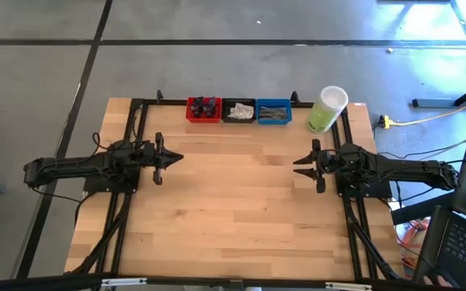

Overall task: Pick & Place Travel size toiletries
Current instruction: Return to Home Position

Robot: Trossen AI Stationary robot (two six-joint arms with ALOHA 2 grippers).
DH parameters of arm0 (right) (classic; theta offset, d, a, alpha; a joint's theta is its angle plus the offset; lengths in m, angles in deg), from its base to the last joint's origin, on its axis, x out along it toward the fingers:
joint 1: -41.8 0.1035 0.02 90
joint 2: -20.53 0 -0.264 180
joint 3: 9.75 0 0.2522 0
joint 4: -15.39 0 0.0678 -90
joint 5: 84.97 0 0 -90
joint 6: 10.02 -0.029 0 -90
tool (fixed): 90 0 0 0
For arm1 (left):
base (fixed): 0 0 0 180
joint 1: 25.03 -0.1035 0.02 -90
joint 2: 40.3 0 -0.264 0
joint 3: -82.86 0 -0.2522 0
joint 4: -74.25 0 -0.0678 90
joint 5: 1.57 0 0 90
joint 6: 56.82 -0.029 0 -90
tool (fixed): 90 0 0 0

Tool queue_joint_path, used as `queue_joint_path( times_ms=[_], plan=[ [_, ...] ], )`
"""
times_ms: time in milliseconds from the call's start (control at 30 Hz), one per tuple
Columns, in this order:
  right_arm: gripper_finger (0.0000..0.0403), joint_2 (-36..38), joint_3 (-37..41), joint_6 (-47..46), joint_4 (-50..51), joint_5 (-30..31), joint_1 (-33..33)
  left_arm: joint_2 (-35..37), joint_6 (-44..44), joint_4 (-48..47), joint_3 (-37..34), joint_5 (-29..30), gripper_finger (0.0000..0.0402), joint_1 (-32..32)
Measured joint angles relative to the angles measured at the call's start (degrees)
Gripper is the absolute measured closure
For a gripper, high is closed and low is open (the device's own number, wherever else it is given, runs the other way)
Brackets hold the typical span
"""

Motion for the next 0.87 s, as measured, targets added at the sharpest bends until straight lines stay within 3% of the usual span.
queue_joint_path(
  times_ms=[867],
  plan=[
    [0.0228, 0.0, 0.0, 0.0, 0.0, 0.0, 0.0, 0.0, 0.0, 0.0, 0.0, -0.1, 0.0396, 0.0]
  ],
)
